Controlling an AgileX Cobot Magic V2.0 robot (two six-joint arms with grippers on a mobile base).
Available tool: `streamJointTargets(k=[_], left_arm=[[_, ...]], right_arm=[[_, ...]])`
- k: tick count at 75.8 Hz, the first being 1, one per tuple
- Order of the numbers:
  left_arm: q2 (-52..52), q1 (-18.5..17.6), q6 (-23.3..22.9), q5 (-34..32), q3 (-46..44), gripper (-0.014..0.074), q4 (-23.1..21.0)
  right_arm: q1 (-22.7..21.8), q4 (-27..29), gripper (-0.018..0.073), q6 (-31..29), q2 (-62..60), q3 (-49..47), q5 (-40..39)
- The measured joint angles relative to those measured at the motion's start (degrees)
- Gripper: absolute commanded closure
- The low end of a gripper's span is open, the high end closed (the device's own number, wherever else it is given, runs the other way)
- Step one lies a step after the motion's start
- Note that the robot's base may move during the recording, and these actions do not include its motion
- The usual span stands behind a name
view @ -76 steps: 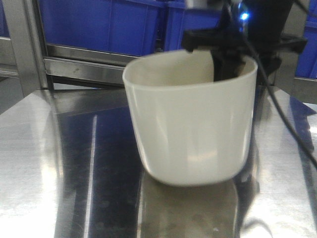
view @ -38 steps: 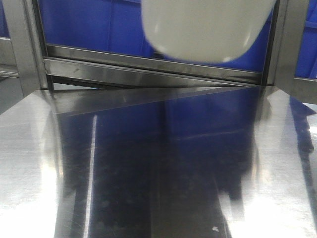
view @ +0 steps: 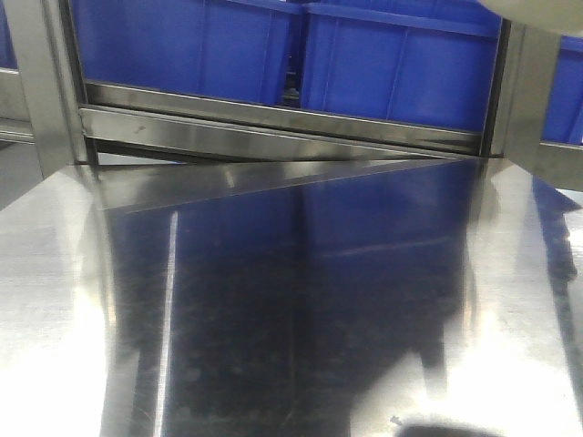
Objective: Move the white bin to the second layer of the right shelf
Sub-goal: 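Close the right gripper on the rim and lift the trash can, then drive away from the table holding the trash can in the right gripper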
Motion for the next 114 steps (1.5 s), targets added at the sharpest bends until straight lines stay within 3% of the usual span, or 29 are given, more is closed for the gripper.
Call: streamJointTargets(k=[20, 114], left_arm=[[0.0, 0.0, 0.0, 0.0, 0.0, 0.0512, 0.0], [0.0, 0.0, 0.0, 0.0, 0.0, 0.0512, 0.0]], right_arm=[[-2.72, -0.06, 0.0504, 0.0, -7.61, 8.21, -0.91], [-2.72, -0.06, 0.0504, 0.0, -7.83, 8.35, -2.8]])
